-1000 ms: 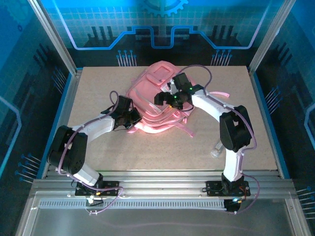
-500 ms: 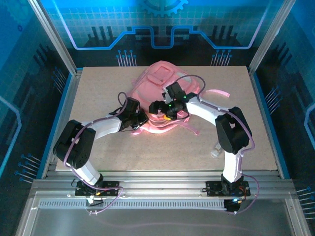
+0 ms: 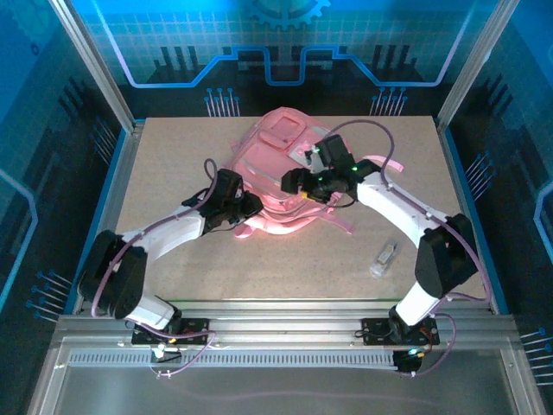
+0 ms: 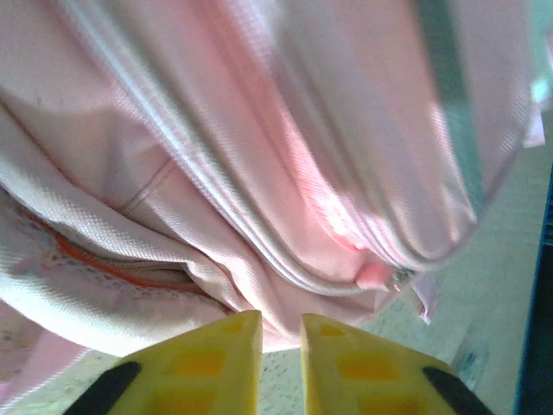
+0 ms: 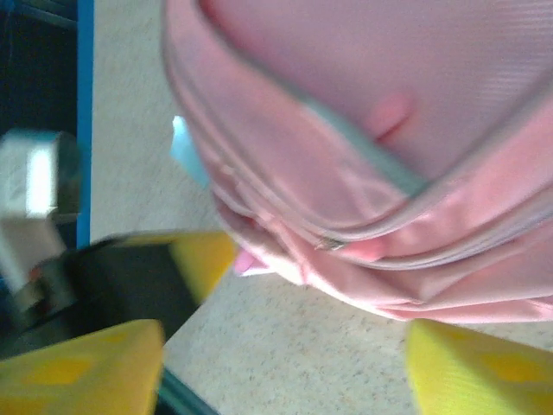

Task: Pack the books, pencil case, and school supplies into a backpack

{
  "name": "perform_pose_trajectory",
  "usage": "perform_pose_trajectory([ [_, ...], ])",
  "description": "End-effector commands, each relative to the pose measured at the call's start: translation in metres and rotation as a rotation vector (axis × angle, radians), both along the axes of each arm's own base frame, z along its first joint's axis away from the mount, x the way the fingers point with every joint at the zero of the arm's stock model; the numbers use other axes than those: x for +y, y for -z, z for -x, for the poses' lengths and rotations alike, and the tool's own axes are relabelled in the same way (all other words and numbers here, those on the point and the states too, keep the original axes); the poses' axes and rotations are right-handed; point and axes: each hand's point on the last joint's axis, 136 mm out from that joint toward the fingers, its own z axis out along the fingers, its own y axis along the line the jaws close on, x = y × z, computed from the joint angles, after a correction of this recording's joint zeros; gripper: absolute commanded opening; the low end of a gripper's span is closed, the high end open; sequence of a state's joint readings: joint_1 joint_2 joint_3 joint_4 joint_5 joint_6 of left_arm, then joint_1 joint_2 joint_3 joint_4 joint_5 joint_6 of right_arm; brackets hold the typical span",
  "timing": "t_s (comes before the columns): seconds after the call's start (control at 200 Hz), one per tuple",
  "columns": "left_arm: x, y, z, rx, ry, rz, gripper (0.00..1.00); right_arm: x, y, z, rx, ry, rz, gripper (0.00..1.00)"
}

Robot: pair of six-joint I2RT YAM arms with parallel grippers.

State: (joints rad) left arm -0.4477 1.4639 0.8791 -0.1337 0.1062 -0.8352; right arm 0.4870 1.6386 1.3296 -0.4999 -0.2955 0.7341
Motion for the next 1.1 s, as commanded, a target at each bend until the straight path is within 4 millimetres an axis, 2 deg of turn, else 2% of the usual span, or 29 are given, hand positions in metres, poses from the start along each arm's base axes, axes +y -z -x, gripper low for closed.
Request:
perform_pose_trajectory([
  [0.0, 0.005, -0.022, 0.007, -0.072, 0.06, -0.119, 0.44, -0.026, 0.028, -0.009, 0.046, 0.099, 0.073, 0.57],
  [0.04, 0.001, -0.027, 0.008, -0.094, 0.084, -0.147, 0.56, -0.024, 0.031, -0.015, 0.049, 0.116, 0.055, 0.53],
  [0.09, -0.005, -0.031, 0.009, -0.119, 0.115, -0.185, 0.61, -0.019, 0.036, -0.021, 0.055, 0.126, 0.032, 0.5],
  [0.19, -0.021, -0.03, 0.009, -0.154, 0.178, -0.262, 0.63, -0.013, 0.052, -0.032, 0.1, 0.166, 0.01, 0.46],
  [0.33, -0.037, -0.009, 0.006, -0.157, 0.208, -0.349, 0.62, 0.001, 0.068, -0.045, 0.144, 0.197, -0.065, 0.45],
  [0.445, -0.05, 0.004, -0.004, -0.179, 0.214, -0.403, 0.62, 0.012, 0.076, -0.057, 0.153, 0.203, -0.133, 0.44],
  [0.545, -0.061, 0.012, -0.017, -0.19, 0.224, -0.428, 0.63, 0.022, 0.076, -0.064, 0.156, 0.192, -0.235, 0.3],
  [0.66, -0.062, 0.021, -0.032, -0.193, 0.205, -0.496, 0.62, 0.023, 0.077, -0.066, 0.173, 0.191, -0.271, 0.08],
  [0.735, -0.062, 0.022, -0.041, -0.2, 0.192, -0.523, 0.62, 0.02, 0.076, -0.065, 0.18, 0.191, -0.278, 0.0],
  [0.865, -0.066, 0.024, -0.05, -0.203, 0.182, -0.541, 0.56, 0.016, 0.076, -0.061, 0.185, 0.193, -0.281, 0.0],
  [0.975, -0.061, 0.028, -0.056, -0.208, 0.159, -0.585, 0.36, 0.015, 0.076, -0.057, 0.188, 0.187, -0.281, 0.0],
  [1.095, -0.052, 0.038, -0.059, -0.184, 0.149, -0.632, 0.22, 0.014, 0.073, -0.056, 0.188, 0.183, -0.29, 0.0],
])
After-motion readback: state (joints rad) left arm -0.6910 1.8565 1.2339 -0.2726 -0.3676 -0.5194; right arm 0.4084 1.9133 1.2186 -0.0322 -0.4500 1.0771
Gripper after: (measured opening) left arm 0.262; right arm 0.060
